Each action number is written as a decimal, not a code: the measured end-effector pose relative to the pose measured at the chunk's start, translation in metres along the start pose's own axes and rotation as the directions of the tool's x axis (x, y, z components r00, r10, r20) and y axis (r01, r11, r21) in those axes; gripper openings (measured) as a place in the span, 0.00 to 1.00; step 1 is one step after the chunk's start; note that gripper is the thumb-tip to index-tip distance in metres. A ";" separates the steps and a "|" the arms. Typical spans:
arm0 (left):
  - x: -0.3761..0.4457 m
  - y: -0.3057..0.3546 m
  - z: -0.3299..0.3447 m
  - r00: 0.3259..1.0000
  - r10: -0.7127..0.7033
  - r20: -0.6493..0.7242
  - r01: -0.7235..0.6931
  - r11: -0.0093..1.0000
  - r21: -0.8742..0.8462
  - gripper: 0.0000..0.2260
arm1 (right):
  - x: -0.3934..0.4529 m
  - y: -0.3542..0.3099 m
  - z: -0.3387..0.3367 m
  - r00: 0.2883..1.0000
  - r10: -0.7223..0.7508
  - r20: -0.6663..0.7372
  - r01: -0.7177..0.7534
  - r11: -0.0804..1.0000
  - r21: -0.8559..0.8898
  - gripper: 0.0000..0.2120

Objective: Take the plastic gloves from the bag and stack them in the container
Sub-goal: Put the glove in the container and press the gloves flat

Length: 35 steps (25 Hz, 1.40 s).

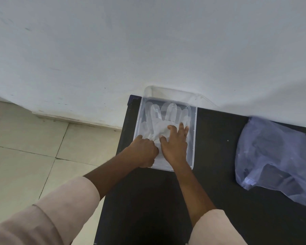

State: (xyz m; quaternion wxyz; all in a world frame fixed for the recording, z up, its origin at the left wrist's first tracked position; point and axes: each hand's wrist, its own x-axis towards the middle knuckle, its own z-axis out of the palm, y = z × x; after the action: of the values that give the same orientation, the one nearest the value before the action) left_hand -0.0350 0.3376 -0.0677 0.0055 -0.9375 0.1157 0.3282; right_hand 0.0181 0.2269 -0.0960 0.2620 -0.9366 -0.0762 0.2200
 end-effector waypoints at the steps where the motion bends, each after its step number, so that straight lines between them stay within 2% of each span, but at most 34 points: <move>1: 0.000 0.000 0.000 1.000 0.000 -0.002 0.000 1.000 0.002 0.17 | -0.001 -0.001 0.000 1.000 -0.010 -0.022 0.010 1.000 0.001 0.22; 4: 0.000 0.000 0.001 1.000 -0.002 -0.020 0.002 1.000 0.009 0.16 | -0.007 -0.003 0.001 0.996 -0.063 -0.056 0.067 0.996 0.059 0.22; 6: 0.000 0.000 0.001 1.000 -0.004 -0.026 0.004 1.000 -0.005 0.16 | -0.011 -0.003 0.004 0.997 -0.078 -0.026 0.079 0.994 0.069 0.21; 11: 0.001 0.000 0.002 1.000 -0.010 -0.020 0.010 1.000 -0.022 0.15 | -0.015 -0.002 0.004 1.000 0.013 0.026 -0.012 1.000 -0.007 0.20; 19: 0.004 -0.001 0.004 1.000 -0.005 0.004 0.004 1.000 0.019 0.17 | -0.011 0.001 -0.001 0.998 0.039 0.053 -0.035 0.996 -0.078 0.19; 24: 0.004 0.000 0.004 1.000 -0.001 0.000 0.001 1.000 0.009 0.17 | -0.010 -0.001 -0.005 1.000 -0.003 -0.021 0.002 0.997 -0.080 0.20; 31: 0.005 -0.001 0.005 1.000 0.000 -0.017 0.000 1.000 0.014 0.17 | -0.014 -0.011 -0.005 0.982 0.002 -0.187 0.007 0.999 0.047 0.23; 35: 0.005 -0.001 0.005 1.000 0.002 -0.020 -0.002 1.000 0.016 0.17 | -0.013 -0.013 -0.007 0.977 0.028 -0.212 -0.003 0.993 0.118 0.26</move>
State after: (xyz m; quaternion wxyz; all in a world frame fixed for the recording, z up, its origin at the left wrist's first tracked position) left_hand -0.0345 0.3379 -0.0748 0.0116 -0.9405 0.1194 0.3180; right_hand 0.0097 0.2316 -0.0787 0.3215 -0.9383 -0.0275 0.1245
